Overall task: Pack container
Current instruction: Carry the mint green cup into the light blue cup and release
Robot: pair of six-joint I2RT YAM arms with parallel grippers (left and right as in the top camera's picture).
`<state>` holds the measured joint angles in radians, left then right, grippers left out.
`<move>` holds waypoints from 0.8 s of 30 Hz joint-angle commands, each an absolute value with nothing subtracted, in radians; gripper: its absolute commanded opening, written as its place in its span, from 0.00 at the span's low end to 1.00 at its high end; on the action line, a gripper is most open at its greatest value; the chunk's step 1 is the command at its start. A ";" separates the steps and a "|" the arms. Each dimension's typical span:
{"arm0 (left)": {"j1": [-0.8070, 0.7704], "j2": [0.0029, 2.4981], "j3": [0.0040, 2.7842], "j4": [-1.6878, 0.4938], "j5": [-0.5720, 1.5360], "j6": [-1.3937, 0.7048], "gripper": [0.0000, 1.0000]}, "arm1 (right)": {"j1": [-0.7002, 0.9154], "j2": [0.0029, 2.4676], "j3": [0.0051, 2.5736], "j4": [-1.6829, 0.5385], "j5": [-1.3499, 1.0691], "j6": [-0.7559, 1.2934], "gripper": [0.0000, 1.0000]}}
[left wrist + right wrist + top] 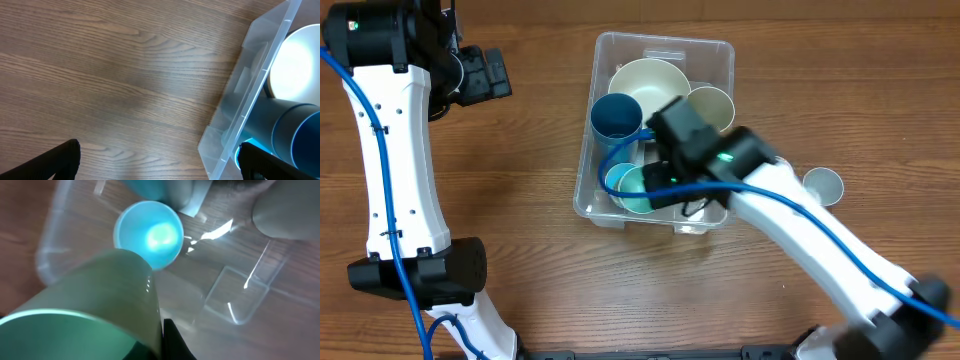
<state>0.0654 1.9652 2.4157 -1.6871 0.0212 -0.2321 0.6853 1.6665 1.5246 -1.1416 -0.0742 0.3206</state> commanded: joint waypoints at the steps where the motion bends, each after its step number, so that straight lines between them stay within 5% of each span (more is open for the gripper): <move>1: 0.062 1.961 2.424 -1.689 0.015 -0.213 1.00 | 0.687 1.760 1.539 -1.108 0.010 0.318 0.04; 24: 0.062 1.961 2.424 -1.689 0.015 -0.213 1.00 | 0.687 1.740 1.539 -1.020 0.007 0.318 0.04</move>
